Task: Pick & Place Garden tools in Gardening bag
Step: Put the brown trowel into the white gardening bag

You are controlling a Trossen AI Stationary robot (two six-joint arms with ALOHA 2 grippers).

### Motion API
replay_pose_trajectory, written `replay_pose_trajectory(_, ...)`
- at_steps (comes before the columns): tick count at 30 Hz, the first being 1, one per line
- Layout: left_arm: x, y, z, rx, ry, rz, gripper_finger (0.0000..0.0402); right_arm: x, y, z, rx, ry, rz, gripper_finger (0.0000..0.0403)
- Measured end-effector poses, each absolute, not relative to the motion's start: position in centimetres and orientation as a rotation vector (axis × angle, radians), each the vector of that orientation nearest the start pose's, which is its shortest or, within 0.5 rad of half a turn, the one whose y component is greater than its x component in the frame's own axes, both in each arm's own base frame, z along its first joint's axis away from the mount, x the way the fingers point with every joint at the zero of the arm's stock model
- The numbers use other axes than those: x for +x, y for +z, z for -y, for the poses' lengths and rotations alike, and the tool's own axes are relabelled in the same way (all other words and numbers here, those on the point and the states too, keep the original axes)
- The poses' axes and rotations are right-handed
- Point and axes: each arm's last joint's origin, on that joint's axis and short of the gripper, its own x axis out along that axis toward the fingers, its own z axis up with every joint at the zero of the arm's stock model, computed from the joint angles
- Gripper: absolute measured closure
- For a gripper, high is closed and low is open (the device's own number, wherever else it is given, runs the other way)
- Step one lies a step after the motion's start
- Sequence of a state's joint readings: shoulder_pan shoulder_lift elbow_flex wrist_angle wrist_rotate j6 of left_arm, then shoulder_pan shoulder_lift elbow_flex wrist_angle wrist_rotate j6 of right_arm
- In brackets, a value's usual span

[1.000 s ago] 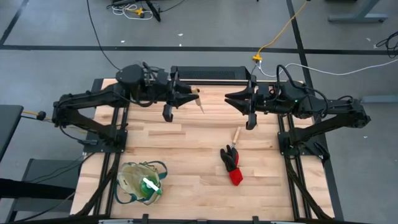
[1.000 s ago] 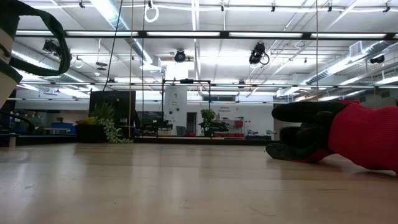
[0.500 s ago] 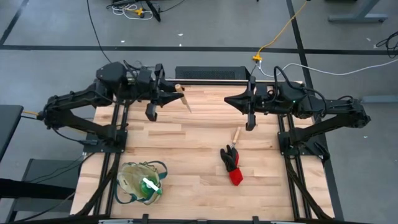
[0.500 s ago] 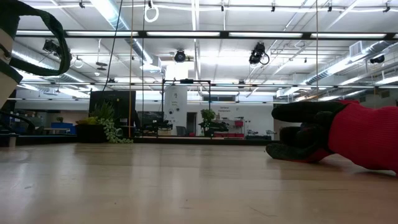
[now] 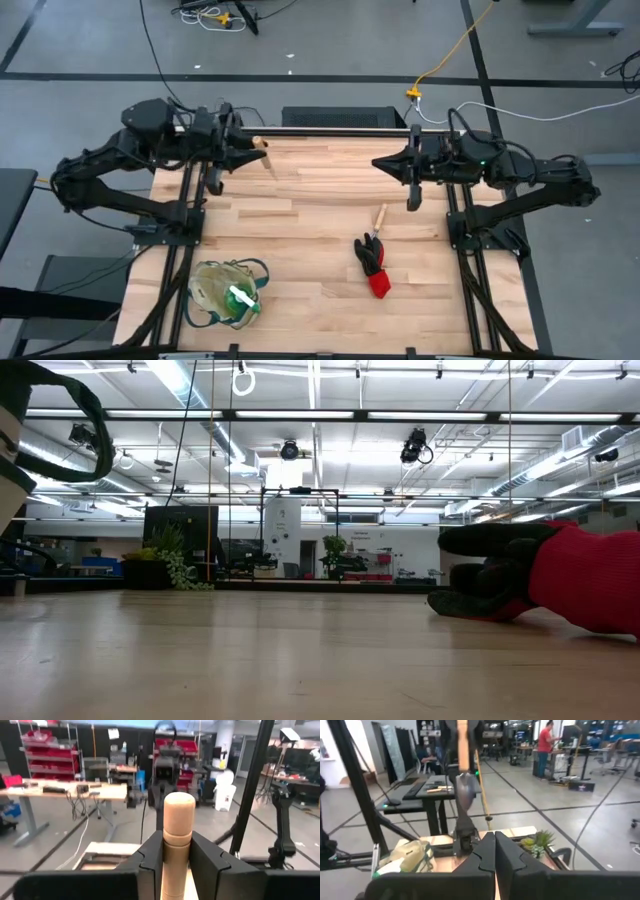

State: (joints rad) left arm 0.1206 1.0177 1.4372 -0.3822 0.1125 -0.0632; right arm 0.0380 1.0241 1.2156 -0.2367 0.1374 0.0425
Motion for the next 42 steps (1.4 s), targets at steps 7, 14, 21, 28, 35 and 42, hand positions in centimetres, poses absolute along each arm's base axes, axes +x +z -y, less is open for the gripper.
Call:
replay_pose_trajectory(7, 15.9, 48.4, -1.6, -0.088, 0.005, -0.011, 0.0324, 17.9, 43.4, -0.1, 0.035, -0.16, -0.077, 0.0403)
replay_pose_trajectory(14, 14.9, 48.3, -1.3, -0.125, -0.051, -0.037, 0.0324, 15.6, 44.1, 0.1, 0.043, -0.211, -0.034, 0.0403)
replay_pose_trajectory(21, 14.7, 48.1, -1.2, -0.128, -0.067, -0.063, 0.0324, 15.3, 44.2, 0.2, 0.066, -0.22, -0.026, 0.0403)
replay_pose_trajectory(28, 14.8, 48.0, -0.5, -0.148, -0.169, -0.074, 0.0324, 15.6, 44.1, 0.2, 0.07, -0.22, -0.033, 0.0403)
replay_pose_trajectory(35, 14.7, 48.0, 1.1, -0.145, -0.284, -0.085, 0.0324, 16.0, 43.9, 0.2, 0.089, -0.221, -0.042, 0.0403)
replay_pose_trajectory(42, 14.5, 48.0, 2.9, -0.148, -0.419, -0.096, 0.0324, 16.6, 43.7, 0.1, 0.086, -0.216, -0.06, 0.0403)
